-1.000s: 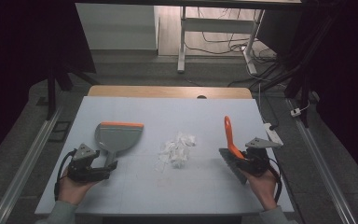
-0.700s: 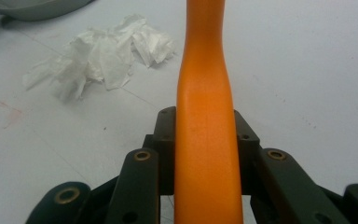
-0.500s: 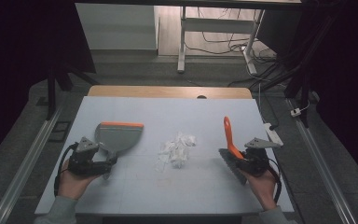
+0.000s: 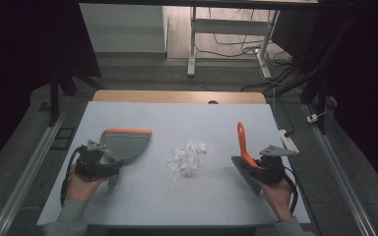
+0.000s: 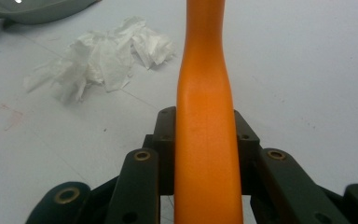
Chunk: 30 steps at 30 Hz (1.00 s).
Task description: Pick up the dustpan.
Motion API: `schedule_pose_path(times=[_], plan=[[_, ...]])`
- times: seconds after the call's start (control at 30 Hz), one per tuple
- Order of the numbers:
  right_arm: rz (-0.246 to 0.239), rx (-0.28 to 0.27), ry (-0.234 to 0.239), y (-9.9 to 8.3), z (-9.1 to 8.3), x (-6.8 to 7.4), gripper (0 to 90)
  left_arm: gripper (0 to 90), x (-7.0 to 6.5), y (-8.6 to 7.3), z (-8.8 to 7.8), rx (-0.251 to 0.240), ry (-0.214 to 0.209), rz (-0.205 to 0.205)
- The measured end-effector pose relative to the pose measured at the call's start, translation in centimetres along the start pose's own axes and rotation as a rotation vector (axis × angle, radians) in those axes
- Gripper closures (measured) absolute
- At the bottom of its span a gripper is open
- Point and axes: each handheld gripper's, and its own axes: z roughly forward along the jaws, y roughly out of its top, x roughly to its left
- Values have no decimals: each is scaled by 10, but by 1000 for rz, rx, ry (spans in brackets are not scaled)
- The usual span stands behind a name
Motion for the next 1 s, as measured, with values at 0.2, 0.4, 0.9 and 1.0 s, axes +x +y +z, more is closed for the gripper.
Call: schedule_pose_path(times=[0.2, 0.4, 0.9, 1.0], plan=[[4, -1, -3, -1, 0, 1, 704, 181, 2, -7, 16, 50, -14, -24], [-2, 7, -1, -1, 3, 3, 704, 178, 4, -11, 26, 76, -18, -39], [-11, 19, -2, -3, 5, 4, 703, 185, 2, -11, 48, 107, 13, -46], [-13, 19, -2, -3, 6, 4, 704, 196, 3, -11, 50, 105, 11, -56]])
